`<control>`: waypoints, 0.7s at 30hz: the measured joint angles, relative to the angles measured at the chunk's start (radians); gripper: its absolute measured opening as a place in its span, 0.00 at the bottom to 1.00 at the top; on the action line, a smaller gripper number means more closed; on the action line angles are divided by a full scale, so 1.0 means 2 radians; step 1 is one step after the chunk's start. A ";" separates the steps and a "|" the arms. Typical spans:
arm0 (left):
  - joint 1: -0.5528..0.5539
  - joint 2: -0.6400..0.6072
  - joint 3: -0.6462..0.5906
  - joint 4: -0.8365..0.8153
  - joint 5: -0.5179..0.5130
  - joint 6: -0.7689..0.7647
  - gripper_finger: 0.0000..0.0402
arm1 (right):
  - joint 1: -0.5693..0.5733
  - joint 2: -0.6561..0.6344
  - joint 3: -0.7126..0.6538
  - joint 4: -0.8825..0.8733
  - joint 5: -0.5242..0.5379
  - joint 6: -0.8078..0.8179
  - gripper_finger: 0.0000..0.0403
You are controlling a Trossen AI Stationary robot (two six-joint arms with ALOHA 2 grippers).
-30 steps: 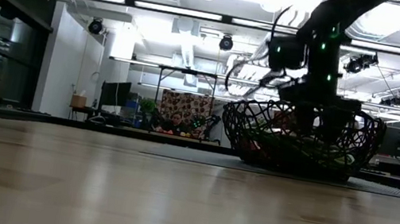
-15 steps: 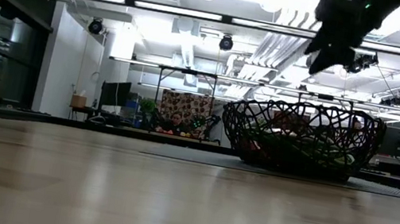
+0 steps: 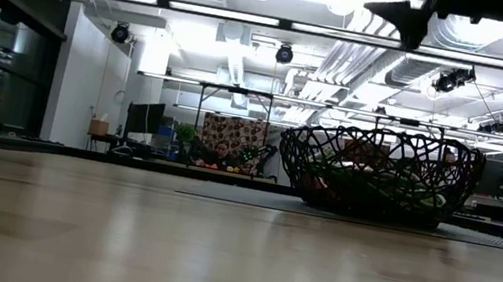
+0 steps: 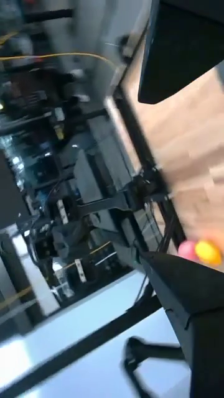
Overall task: Build produce basket
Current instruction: Put the lemon into the black basket
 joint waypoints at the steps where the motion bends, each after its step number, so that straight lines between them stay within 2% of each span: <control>1: 0.000 0.000 0.000 0.000 0.003 0.000 0.00 | 0.004 0.000 0.005 -0.007 0.002 -0.025 0.97; 6: 0.000 0.000 0.000 0.000 0.016 -0.002 0.00 | 0.017 0.000 0.038 -0.067 0.038 -0.095 0.97; 12: 0.000 0.000 0.000 0.000 0.016 -0.001 0.00 | 0.018 0.000 0.051 -0.075 0.024 -0.128 0.94; 16: 0.000 0.000 0.000 -0.001 0.016 0.000 0.00 | 0.018 0.000 0.052 -0.083 0.000 -0.130 0.83; 21: 0.000 0.000 0.000 -0.002 0.016 0.000 0.00 | 0.018 0.000 0.052 -0.095 -0.028 -0.130 0.63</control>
